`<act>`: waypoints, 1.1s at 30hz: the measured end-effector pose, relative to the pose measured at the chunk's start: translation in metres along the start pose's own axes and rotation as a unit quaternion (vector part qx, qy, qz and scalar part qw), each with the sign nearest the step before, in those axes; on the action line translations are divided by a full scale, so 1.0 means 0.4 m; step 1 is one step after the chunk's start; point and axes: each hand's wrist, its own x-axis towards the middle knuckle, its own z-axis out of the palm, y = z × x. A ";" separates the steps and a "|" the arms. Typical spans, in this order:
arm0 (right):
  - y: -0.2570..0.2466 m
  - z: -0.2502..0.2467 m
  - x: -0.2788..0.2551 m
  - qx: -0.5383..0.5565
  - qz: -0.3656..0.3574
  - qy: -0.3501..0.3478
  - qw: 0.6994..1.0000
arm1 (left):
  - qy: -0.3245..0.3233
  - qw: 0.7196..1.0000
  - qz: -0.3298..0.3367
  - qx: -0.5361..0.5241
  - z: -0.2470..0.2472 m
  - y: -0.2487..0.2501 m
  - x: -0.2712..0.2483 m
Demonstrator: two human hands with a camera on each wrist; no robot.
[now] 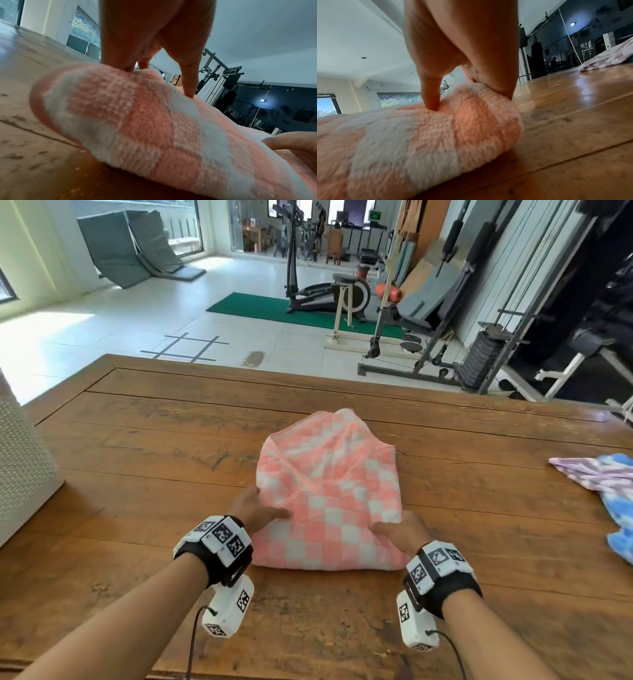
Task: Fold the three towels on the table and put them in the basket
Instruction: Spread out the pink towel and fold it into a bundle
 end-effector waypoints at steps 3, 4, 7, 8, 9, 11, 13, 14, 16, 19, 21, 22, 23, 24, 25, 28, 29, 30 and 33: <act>-0.002 -0.001 0.013 0.089 0.013 0.016 0.996 | -0.005 0.998 0.013 -0.057 0.014 0.012 0.001; -0.002 -0.005 0.013 0.122 0.011 0.023 0.992 | -0.004 0.997 0.015 -0.078 0.018 0.013 0.004; -0.004 -0.016 0.001 0.211 -0.002 0.031 0.977 | 0.005 0.988 0.015 -0.152 0.012 0.015 0.003; -0.006 -0.021 -0.003 0.234 -0.003 0.038 0.971 | 0.011 0.984 0.020 -0.175 0.005 0.013 0.004; -0.009 -0.024 -0.009 0.263 -0.004 0.047 0.964 | 0.015 0.980 0.029 -0.198 -0.004 0.009 0.001; -0.008 -0.026 -0.021 0.310 -0.004 0.064 0.948 | 0.012 0.973 0.051 -0.226 -0.018 -0.002 -0.010; 0.001 -0.025 -0.037 0.328 -0.002 0.070 0.942 | 0.010 0.972 0.072 -0.223 -0.024 -0.015 -0.037; 0.008 -0.023 -0.047 0.326 -0.001 0.069 0.943 | 0.008 0.973 0.073 -0.219 -0.023 -0.022 -0.049; 0.028 -0.017 -0.064 0.326 0.002 0.060 0.943 | -0.008 0.974 0.056 -0.221 -0.015 -0.040 -0.061; 0.054 -0.001 -0.081 0.306 0.011 0.044 0.951 | -0.005 0.979 0.045 -0.197 -0.007 -0.057 -0.074; 0.065 0.007 -0.082 0.284 -0.001 0.050 0.958 | -0.009 0.987 0.061 -0.145 0.001 -0.063 -0.072; 0.066 0.010 -0.085 0.271 -0.009 0.051 0.961 | -0.016 0.990 0.071 -0.123 0.003 -0.062 -0.074; 0.065 0.013 -0.088 0.262 -0.016 0.051 0.964 | -0.022 0.992 0.076 -0.103 0.003 -0.056 -0.083; 0.062 0.012 -0.093 0.258 -0.020 0.051 0.964 | -0.028 0.993 0.064 -0.091 0.005 -0.055 -0.089; 0.059 0.011 -0.101 0.262 -0.023 0.053 0.963 | -0.024 0.994 0.055 -0.095 0.004 -0.055 -0.098; 0.058 0.005 -0.129 0.293 -0.027 0.093 0.951 | -0.013 0.990 0.068 -0.127 -0.007 -0.067 -0.125; 0.061 0.004 -0.136 0.300 -0.027 0.106 0.948 | -0.012 0.988 0.076 -0.133 -0.011 -0.076 -0.135; 0.065 0.005 -0.141 0.297 -0.025 0.120 0.947 | -0.024 0.989 0.071 -0.130 -0.016 -0.089 -0.138; 0.081 0.011 -0.155 0.276 -0.018 0.143 0.950 | -0.038 0.990 0.055 -0.124 -0.017 -0.126 -0.152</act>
